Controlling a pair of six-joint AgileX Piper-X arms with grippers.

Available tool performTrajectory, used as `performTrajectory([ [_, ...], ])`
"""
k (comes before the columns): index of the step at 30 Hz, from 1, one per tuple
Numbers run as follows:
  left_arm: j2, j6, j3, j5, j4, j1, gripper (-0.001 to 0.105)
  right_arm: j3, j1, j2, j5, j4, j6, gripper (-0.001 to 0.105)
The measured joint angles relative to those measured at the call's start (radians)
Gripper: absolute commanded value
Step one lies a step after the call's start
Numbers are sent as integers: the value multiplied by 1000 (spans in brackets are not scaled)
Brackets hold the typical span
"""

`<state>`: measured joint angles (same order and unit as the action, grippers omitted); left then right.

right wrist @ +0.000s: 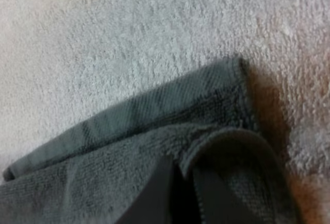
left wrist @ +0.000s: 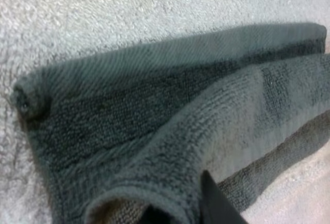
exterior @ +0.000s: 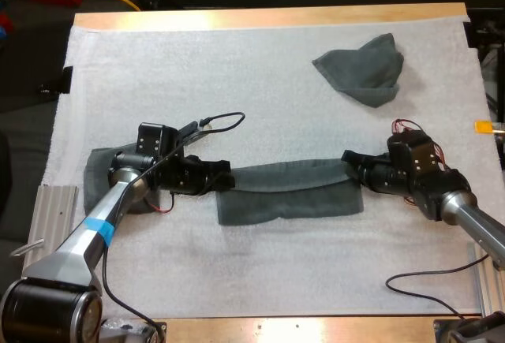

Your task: Pick towel from pile, fold and stack

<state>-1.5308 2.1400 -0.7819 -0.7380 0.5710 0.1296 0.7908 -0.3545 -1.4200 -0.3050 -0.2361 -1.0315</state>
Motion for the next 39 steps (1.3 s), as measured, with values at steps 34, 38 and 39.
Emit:
performTrajectory([
  [34, 0, 108, 0, -102, -269, 0, 66, 0, 0, 0, -8, 326, 15, 61],
  [38, 0, 109, 0, -113, -270, 0, 66, 0, 0, 0, -8, 347, 15, 61],
  [39, 0, 109, 0, -120, -270, 0, 66, 0, 0, 0, -8, 347, 15, 61],
])
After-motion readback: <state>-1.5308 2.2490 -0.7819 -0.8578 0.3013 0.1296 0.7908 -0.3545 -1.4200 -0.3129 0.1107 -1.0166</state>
